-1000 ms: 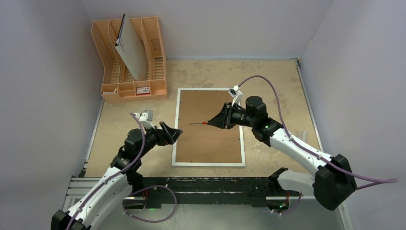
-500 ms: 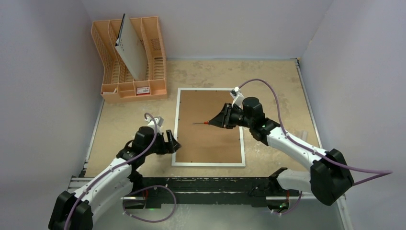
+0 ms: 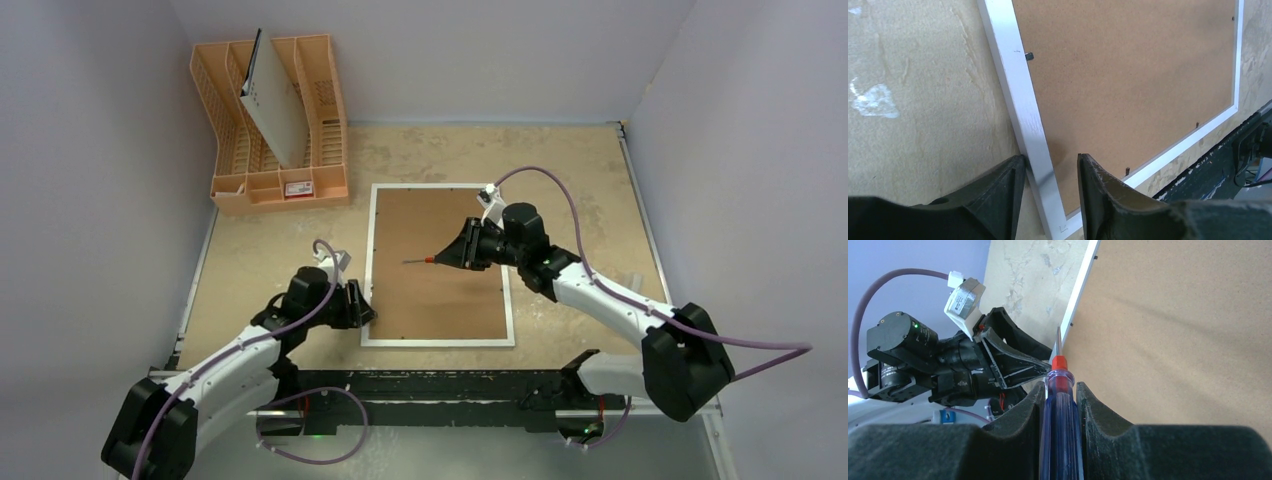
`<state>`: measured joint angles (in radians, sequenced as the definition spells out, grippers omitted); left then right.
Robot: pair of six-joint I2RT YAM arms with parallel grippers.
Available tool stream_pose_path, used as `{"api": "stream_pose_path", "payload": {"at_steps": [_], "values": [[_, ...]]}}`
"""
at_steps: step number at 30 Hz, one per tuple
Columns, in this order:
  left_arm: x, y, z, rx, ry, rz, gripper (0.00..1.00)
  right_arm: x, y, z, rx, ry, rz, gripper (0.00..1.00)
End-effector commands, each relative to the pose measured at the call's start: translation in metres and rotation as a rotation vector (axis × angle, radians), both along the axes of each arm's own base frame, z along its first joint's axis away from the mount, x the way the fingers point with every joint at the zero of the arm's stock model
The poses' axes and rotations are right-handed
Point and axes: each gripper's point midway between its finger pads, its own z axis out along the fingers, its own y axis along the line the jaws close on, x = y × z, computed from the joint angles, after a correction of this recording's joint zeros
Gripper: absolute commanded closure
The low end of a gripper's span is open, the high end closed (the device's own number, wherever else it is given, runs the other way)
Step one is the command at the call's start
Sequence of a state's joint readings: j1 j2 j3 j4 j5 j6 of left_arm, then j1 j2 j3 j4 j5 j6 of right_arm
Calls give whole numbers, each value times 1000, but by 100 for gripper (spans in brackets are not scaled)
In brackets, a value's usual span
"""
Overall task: Take the photo out of the frame
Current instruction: Release the photo frame item from the photo frame.
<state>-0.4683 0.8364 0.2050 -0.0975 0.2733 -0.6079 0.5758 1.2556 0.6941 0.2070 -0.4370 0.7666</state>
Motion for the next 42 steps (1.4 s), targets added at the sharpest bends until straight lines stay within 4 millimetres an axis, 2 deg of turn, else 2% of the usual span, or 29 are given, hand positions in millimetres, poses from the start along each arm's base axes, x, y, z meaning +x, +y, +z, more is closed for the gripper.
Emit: {"api": "stream_pose_path", "payload": {"at_steps": [1,6,12,21,26,30,34,42], "values": [[-5,-12,-1,-30,-20,-68,60,0,1,6,6,-21,8,100],[-13,-30,0,-85,-32,-110,74,5,-5,-8,-44,-3,-27,100],[-20,-37,-9,-63,-33,-129,77,6,0,-19,-47,19,-8,100],[-17,-32,-15,-20,-47,-106,77,-1,15,-33,2,45,94,100],[-17,-29,-17,-15,-47,-96,71,-5,18,-38,7,13,154,100],[-17,-29,-17,-15,-50,-97,66,-4,14,-57,-67,48,156,100],[-16,-30,-18,-10,-49,-101,63,-8,20,-61,-48,57,204,100],[-15,-23,-25,24,-26,-67,66,-9,27,-67,-18,54,247,100]]}}
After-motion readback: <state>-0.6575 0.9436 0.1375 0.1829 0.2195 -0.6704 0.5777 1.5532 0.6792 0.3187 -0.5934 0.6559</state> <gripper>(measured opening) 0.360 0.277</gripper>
